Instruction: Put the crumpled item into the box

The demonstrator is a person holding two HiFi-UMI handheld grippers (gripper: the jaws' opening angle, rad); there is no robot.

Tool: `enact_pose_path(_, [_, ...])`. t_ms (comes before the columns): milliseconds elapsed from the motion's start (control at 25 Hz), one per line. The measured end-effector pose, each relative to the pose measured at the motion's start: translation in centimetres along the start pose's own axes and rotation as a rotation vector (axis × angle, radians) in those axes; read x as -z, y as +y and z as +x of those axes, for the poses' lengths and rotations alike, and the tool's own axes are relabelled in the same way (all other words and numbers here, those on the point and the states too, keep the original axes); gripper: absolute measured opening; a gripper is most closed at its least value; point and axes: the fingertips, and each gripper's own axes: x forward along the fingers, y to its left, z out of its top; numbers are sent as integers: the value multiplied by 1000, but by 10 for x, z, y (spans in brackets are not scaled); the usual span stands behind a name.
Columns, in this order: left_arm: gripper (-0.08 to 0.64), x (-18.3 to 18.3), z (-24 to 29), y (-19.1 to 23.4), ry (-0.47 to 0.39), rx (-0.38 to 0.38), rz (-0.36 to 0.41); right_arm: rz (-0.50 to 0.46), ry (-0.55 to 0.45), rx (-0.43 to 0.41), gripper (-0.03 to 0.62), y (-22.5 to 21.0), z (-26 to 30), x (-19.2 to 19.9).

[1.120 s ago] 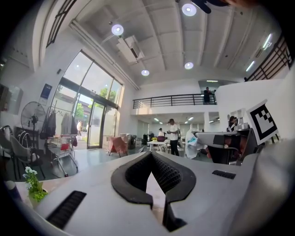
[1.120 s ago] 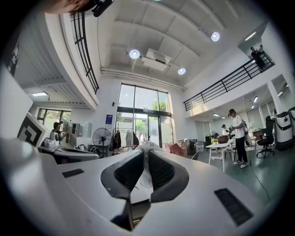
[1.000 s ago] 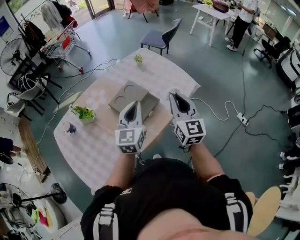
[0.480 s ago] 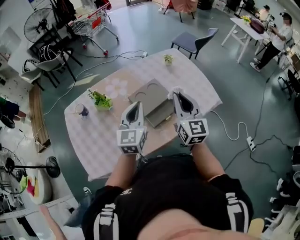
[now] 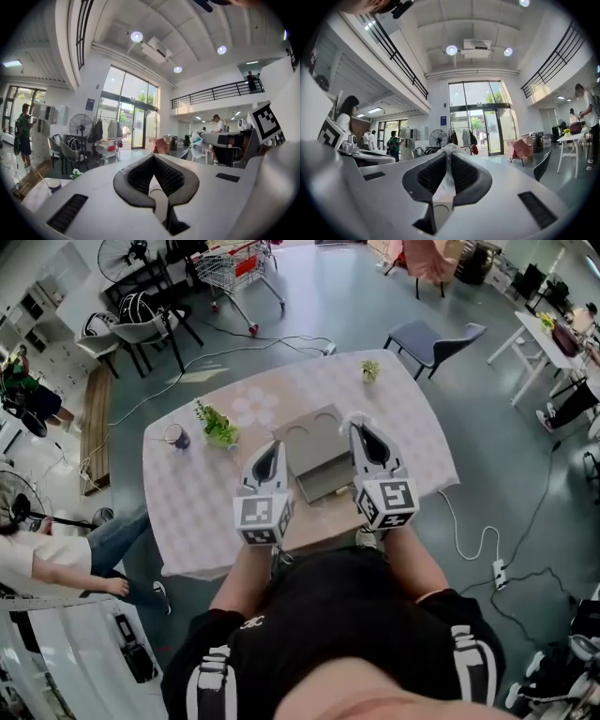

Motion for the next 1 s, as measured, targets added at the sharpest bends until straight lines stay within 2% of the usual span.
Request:
enact_pose_path(560, [-9, -10, 10, -15, 25, -265, -22, 13, 26, -247, 29, -35, 45, -3])
enact_pose_path(800, [-9, 1, 0, -18, 35, -351, -44, -8, 47, -333, 31, -30, 48, 8])
enact_pose_path(1000, [-9, 3, -10, -17, 41, -373, -50, -20, 65, -366, 31, -18, 46, 13])
